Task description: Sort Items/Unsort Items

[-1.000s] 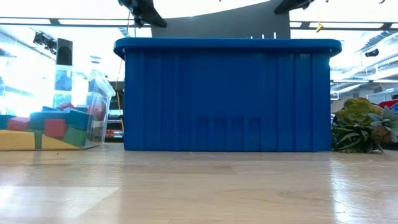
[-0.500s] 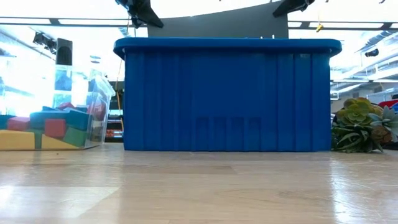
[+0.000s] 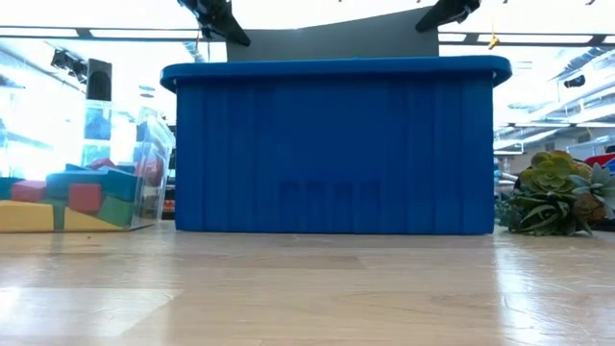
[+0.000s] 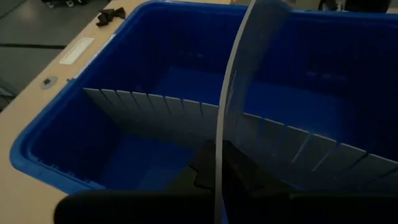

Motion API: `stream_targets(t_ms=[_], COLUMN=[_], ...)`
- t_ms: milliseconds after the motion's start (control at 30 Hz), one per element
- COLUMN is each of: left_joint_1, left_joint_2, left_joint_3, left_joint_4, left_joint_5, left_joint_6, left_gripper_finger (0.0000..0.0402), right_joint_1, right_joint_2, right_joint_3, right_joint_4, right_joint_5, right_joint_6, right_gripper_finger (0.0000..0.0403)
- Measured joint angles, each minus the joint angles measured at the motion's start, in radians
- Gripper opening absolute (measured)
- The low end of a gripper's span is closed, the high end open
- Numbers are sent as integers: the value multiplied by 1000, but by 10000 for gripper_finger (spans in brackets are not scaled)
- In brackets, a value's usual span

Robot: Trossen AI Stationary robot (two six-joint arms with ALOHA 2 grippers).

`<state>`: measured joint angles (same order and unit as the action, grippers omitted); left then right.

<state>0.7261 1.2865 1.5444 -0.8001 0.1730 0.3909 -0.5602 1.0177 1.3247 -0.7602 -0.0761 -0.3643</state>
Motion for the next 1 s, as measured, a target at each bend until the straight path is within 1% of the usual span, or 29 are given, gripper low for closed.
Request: stream_targets(t_ms=[167,400,600,767,833,900,933,1000], left_joint_1=[0,0,0,1,9,38,50,69], left_joint_2=[0,0,0,2,2,2,2,2], left_joint_3=[0,0,0,0,0,0,0,0], left_joint_4=[-10,-98,-62,-25,-17,-19,-20,-28], left_joint_5=[-8,-22,-35,-42,-15,88,144,200], left_joint_6=[26,38,34,12,-56,-123,-138,-146], left_gripper_finger=[15,15,15,15,15,15,15,15], right_joint_1=[0,1,0,-3,-17,-42,-57,-83], right_joint_2=[5,24,25,27,27,27,27,22], right_joint_3=[0,0,-1,-1,-1,-1,-1,-1], right_joint_4=[11,13,45,50,57,77,86,87], right_joint_5=[-28,-54,-50,-48,-50,-68,-94,-151], right_joint_6=[12,22,24,74,134,241,272,282], right_gripper_finger=[2,2,2,2,2,2,2,2])
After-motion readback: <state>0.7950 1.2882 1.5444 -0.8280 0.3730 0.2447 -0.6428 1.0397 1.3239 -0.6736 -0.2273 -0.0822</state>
